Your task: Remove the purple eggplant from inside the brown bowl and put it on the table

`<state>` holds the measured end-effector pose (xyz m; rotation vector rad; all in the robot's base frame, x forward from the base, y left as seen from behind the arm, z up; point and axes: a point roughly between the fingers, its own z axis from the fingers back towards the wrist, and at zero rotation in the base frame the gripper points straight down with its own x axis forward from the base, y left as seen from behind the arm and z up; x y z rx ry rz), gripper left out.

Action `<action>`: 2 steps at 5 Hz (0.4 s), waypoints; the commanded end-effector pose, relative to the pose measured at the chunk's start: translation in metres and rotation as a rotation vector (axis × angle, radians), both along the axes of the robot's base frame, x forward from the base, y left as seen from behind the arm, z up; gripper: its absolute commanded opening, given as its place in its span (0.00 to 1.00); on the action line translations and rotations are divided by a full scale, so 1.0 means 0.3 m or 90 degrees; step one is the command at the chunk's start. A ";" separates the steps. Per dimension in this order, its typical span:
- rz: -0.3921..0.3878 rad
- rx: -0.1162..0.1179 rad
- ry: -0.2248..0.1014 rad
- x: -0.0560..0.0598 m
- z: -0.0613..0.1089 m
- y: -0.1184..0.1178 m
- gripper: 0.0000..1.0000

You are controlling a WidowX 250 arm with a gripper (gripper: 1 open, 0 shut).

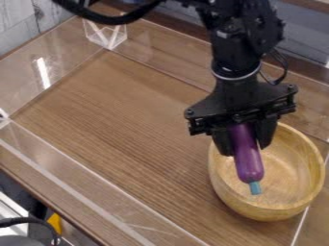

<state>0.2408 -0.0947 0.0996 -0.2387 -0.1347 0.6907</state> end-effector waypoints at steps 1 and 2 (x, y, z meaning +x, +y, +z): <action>-0.001 -0.006 -0.034 0.002 0.075 0.008 0.00; 0.058 0.005 -0.035 -0.006 0.037 0.040 0.00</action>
